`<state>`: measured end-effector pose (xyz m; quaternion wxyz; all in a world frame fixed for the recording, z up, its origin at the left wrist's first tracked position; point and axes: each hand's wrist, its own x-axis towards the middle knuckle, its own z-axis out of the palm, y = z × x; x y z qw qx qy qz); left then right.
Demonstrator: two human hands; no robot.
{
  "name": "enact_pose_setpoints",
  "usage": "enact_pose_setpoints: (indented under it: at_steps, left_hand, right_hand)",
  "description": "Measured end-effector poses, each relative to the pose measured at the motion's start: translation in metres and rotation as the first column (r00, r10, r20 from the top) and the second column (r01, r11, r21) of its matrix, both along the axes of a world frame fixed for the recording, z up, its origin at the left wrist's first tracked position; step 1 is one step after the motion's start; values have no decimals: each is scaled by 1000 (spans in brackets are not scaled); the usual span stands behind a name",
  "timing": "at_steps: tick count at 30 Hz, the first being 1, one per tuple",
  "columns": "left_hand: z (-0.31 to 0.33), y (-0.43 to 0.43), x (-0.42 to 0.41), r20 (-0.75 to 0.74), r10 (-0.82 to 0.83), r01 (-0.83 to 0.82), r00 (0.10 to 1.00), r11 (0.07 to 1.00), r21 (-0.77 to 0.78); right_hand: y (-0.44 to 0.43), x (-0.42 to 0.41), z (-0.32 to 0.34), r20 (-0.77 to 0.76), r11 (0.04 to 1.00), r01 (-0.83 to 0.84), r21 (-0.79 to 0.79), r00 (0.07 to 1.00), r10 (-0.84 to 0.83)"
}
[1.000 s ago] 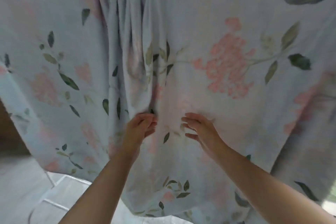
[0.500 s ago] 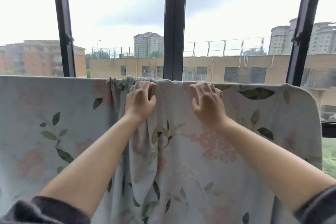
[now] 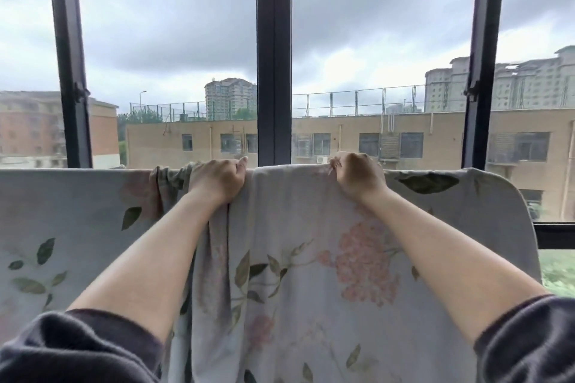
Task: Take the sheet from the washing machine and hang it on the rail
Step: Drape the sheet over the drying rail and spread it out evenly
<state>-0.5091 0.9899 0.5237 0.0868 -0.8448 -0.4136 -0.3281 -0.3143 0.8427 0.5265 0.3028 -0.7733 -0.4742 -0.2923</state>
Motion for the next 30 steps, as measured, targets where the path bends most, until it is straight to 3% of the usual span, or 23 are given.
enact_pose_setpoints:
  at_steps: [6,9,12,14,18,22,24,30]
  left_hand:
    - [26,7,6,-160,65,-93,985,981,-172]
    - [28,14,-1,-134,-54,20,989,968,-249]
    - [18,22,-29,121,-289,304,950,942,-139]
    - [13,42,-63,216,-253,268,943,963,-40]
    - [-4,79,-121,51,-168,169,985,985,-20]
    - [-7,88,-125,69,-276,274,959,961,41]
    - [-4,91,-120,76,-344,343,936,939,24]
    - [9,117,-130,147,-401,401,904,916,34]
  right_hand:
    - [2,3,-6,170,995,100,-11,981,-97]
    - [6,3,-8,208,993,113,-23,972,-106]
    - [5,3,-7,221,988,151,-37,965,-139]
    - [6,-1,-6,208,986,160,-43,967,-148]
    - [15,-20,-1,144,983,150,-102,980,-134]
    - [53,-91,-6,153,987,-120,-108,979,136]
    - [79,-125,-9,180,977,-179,-119,963,198]
    - [119,-153,-17,314,999,44,2,948,-42]
